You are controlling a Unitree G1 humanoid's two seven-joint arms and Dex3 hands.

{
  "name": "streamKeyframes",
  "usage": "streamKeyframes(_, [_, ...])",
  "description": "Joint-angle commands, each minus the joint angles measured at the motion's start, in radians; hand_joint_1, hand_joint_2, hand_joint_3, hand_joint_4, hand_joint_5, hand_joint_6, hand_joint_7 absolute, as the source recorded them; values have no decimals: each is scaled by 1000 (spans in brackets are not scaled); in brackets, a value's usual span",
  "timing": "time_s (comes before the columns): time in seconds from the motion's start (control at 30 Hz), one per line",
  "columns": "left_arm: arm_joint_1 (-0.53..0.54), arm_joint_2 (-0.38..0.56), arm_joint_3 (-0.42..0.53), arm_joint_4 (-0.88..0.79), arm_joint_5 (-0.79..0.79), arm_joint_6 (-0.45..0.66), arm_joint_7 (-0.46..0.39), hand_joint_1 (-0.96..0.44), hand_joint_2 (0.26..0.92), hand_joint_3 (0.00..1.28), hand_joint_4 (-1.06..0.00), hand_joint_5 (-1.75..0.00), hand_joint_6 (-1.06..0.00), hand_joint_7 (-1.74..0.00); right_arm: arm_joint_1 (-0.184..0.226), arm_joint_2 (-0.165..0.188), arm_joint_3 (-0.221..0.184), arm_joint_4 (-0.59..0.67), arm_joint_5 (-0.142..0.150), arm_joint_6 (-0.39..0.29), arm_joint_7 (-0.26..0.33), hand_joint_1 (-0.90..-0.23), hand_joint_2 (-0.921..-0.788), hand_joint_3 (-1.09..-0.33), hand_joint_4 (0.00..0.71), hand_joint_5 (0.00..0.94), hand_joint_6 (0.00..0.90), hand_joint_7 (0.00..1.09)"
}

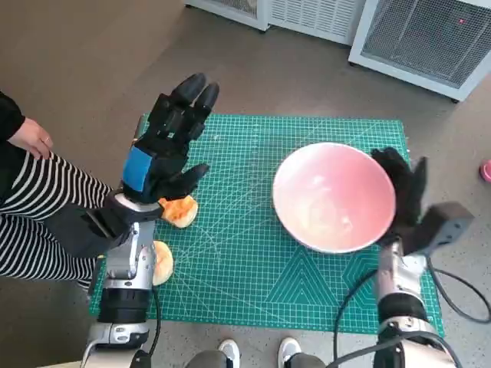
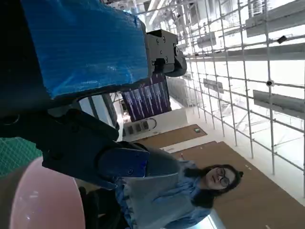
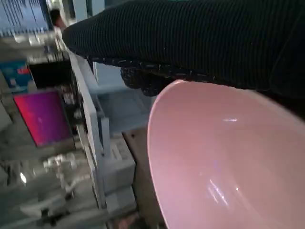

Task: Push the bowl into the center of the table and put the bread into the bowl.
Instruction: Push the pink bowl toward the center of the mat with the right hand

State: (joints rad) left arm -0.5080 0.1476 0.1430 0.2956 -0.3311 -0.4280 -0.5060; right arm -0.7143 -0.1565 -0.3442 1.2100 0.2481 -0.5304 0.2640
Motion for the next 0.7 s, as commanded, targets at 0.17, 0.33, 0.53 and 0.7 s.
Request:
streamKeyframes(0.17, [27, 5, 9, -32, -6, 16, 18, -550, 921, 279, -125, 0, 1, -451, -26, 33, 17, 25, -21, 38, 1, -631, -921, -810, 65, 2, 67, 327])
streamKeyframes(0.33, [33, 4, 11, -44, -8, 25, 26, -548, 921, 279, -126, -1, 1, -457, -45, 49, 21, 28, -23, 44, 6, -621, -921, -817, 64, 1, 65, 327])
streamKeyframes(0.53, [40, 4, 10, -54, -2, 26, 37, -547, 921, 280, -128, -2, 1, -458, -70, 72, 20, 37, -19, 53, 4, -610, -921, -827, 62, 0, 59, 323])
streamKeyframes(0.7, [42, 1, 9, -61, -10, 36, 38, -547, 921, 281, -131, -3, 1, -454, -87, 93, 13, 45, -11, 61, 2, -614, -921, -824, 63, 1, 55, 319])
